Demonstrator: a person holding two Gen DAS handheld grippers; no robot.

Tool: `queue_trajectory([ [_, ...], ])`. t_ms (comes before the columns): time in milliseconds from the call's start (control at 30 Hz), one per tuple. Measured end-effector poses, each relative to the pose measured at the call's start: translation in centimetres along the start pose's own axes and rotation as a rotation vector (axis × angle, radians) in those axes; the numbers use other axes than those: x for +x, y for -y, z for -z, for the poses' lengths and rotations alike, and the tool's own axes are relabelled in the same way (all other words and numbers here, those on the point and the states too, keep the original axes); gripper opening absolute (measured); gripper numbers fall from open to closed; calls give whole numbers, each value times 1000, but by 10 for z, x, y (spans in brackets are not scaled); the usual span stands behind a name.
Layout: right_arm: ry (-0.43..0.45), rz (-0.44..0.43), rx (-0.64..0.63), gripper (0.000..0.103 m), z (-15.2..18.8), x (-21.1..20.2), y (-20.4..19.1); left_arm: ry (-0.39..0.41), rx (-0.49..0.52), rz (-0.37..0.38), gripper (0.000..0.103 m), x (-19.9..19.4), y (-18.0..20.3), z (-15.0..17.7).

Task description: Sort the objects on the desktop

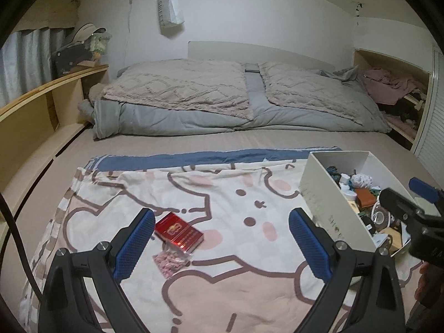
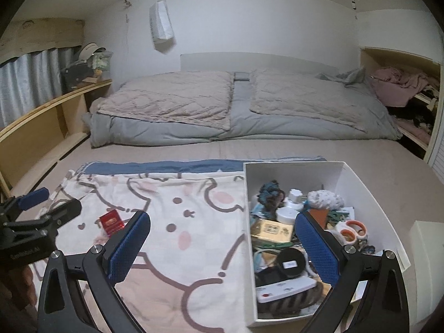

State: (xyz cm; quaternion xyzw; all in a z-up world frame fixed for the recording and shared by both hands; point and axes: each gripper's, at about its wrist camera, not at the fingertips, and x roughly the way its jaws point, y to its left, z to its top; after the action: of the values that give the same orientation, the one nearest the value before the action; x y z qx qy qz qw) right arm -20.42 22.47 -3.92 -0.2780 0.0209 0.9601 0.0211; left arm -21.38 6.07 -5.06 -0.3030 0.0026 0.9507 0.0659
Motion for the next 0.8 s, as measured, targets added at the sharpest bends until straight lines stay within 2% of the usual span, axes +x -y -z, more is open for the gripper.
queue_trajectory([
  [433,-14,-54,-23,103,-2,3,-32,13,-25,-64,98,-26,-46,-4],
  [600,-22,-73,-17,103,-3,8,-41,8,-64,-94,98,-30,-65,-4],
  [800,-28,-92,-9,103,-5,16,-51,10,-46,-145,98,-32,-83,-2],
])
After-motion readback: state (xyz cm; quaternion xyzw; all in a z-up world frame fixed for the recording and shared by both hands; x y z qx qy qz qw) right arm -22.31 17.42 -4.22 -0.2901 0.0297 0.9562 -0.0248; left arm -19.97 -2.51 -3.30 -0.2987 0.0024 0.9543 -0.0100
